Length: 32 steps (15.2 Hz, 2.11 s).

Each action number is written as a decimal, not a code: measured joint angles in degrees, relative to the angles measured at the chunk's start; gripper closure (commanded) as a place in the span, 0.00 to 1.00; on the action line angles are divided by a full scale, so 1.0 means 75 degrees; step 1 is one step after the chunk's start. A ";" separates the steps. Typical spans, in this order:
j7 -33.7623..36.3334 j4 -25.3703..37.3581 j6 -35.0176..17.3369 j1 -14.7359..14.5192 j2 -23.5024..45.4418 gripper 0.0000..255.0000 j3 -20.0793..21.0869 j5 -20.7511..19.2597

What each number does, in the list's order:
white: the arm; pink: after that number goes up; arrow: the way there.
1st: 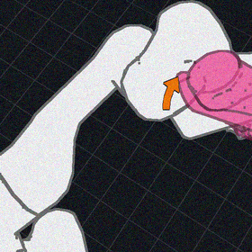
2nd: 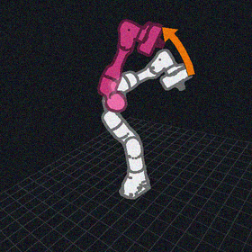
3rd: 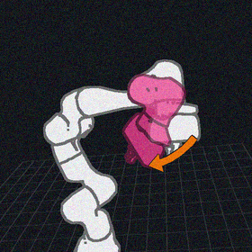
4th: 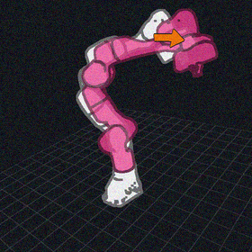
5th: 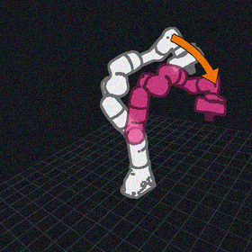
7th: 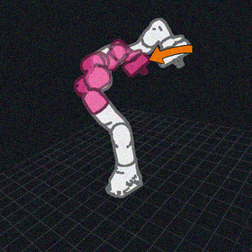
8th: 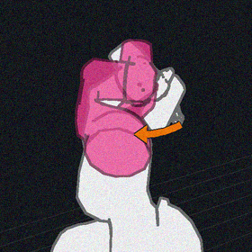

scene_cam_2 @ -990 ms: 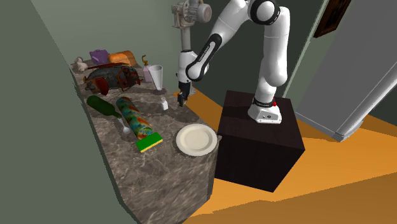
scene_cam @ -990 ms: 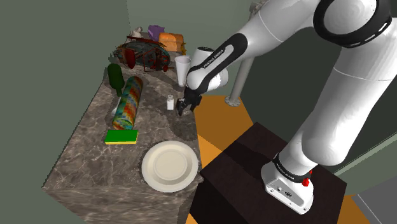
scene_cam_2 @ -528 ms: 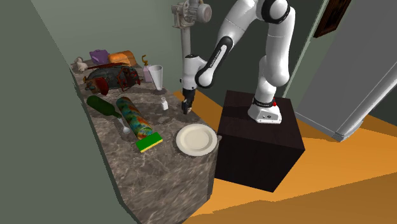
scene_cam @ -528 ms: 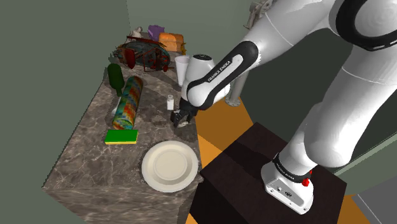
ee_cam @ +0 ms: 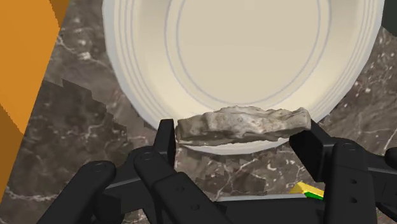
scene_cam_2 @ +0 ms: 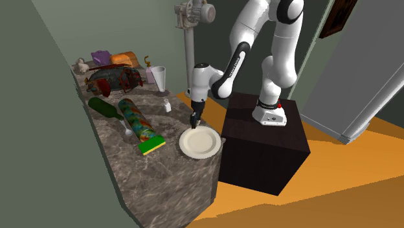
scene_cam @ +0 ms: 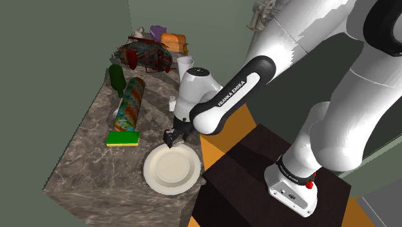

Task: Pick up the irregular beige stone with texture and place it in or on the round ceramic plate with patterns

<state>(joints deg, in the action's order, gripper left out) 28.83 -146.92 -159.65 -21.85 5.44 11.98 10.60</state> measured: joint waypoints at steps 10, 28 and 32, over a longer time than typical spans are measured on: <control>0.1391 0.0035 -0.0776 -0.0694 0.0740 1.00 0.0159 -0.0638; 0.1529 0.0175 -0.1564 -0.0876 0.1672 0.00 -0.0076 -0.0910; 0.1509 0.0118 -0.1466 -0.0832 0.1515 0.00 -0.0024 -0.0869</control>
<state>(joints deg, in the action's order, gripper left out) 40.14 -146.04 -170.64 -28.09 16.80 11.80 4.08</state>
